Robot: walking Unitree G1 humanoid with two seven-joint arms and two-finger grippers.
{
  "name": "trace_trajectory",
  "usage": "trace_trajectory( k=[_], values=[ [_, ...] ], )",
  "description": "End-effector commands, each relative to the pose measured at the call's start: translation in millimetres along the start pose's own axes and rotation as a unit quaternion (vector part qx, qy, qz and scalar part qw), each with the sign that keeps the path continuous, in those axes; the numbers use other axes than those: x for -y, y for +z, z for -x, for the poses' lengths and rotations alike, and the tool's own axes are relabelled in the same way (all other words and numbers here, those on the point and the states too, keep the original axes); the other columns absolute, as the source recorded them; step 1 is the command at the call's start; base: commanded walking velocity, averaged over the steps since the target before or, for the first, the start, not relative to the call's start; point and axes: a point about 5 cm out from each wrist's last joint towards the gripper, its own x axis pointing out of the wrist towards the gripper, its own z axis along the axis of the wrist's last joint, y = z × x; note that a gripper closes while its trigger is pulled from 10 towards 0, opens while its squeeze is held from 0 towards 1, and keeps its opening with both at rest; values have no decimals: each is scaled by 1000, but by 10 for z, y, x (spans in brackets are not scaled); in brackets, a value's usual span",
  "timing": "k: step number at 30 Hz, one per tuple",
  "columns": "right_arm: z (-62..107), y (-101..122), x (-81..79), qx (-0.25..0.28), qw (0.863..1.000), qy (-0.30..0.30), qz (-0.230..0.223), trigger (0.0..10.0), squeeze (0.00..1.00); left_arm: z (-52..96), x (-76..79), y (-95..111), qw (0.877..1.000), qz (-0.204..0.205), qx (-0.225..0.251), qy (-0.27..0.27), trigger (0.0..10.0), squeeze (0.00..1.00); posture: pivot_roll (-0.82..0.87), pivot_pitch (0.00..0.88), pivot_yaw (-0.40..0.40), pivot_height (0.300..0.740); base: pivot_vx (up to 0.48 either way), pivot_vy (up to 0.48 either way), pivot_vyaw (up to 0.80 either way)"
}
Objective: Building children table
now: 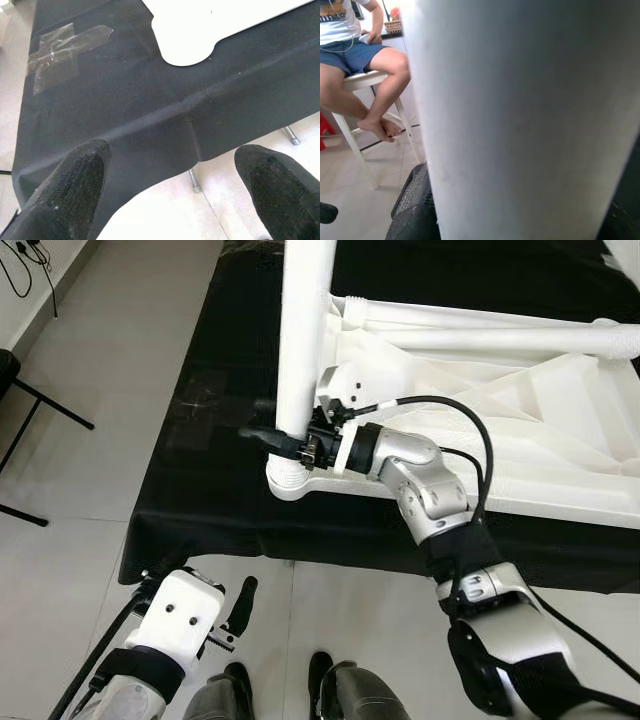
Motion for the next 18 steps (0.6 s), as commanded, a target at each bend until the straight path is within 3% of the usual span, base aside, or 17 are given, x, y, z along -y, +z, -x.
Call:
trace_trajectory(
  k=[1,5,7,8,9,13,15,17,18],
  values=[
    [40,-222,-9,-54,998,-6,-22,10000,0,8,35,-63,1000,5,-13,-5,10000,0,-185,371,-121,740,0,0,0],
    [53,-235,-32,-61,998,19,-18,10000,0,-2,34,-66,1000,3,-12,-4,10000,0,-187,372,-121,740,0,0,0],
    [81,-205,-149,-22,997,73,-31,10000,0,-5,32,-67,1000,2,-11,-4,10000,0,-185,374,-124,740,0,0,0],
    [81,-205,-149,-22,997,73,-31,10000,0,-5,32,-67,1000,2,-11,-4,10000,0,-185,374,-124,740,0,0,0],
    [128,-191,-263,8,992,124,-37,10000,0,-6,32,-67,1000,1,-10,-4,10000,0,-184,379,-122,740,0,0,0],
    [138,-191,-297,15,990,136,-35,10000,0,-5,31,-68,1000,1,-10,-4,10000,0,-183,381,-122,740,0,0,0],
    [129,-215,-333,-1,989,149,-2,10000,0,-2,29,-70,1000,-1,-10,-5,10000,0,-179,385,-119,740,0,0,0],
    [129,-215,-333,-1,989,149,-2,10000,0,-2,29,-70,1000,-1,-10,-5,10000,0,-179,385,-119,740,0,0,0],
    [120,-238,-342,-18,987,155,25,10000,0,-1,27,-72,1000,-2,-11,-5,10000,0,-179,386,-119,740,0,0,0]
  ],
)
